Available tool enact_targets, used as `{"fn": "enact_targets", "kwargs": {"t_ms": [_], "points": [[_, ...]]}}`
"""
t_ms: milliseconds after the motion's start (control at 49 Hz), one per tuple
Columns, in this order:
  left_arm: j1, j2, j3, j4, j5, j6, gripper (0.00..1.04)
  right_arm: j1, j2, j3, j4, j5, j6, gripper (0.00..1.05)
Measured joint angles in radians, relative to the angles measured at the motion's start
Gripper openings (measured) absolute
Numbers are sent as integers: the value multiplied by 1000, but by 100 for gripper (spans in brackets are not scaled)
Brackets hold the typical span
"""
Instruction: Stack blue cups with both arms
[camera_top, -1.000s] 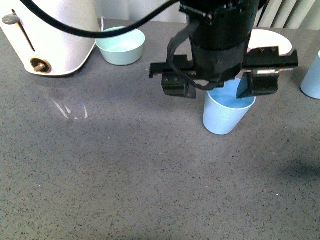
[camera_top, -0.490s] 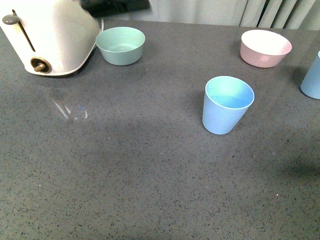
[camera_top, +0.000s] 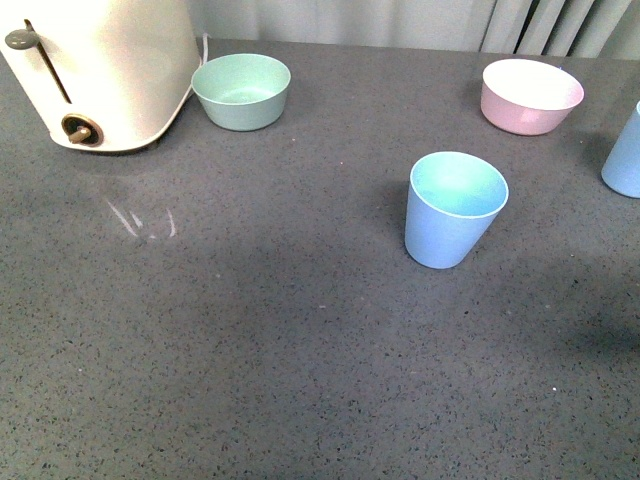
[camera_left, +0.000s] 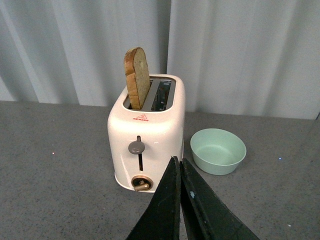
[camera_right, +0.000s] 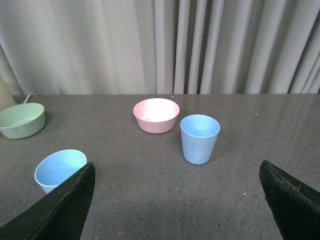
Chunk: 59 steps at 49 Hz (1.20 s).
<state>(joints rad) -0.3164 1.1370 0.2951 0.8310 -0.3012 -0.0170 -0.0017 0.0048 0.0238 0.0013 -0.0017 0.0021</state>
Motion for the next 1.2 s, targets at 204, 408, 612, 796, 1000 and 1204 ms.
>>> {"fn": "enact_targets", "kwargs": {"t_ms": [204,408,612,796,1000,1204], "points": [[95,-149,-113,-34,82,3,2,0,0,0,0,1,0,96],[152,-269,-175,-92,146,4,2,0,0,0,0,2,0,96],[200,-392,-220,-169,187,5,2,0,0,0,0,1,0,96],[288,-465,-270,-179,292,7,2,0,0,0,0,2,0,96],[312,-616,-280,-318,299,7,2,0,0,0,0,2,0,96],[312,-726,-280,-422,300,7,2,0,0,0,0,2,0,96]]}}
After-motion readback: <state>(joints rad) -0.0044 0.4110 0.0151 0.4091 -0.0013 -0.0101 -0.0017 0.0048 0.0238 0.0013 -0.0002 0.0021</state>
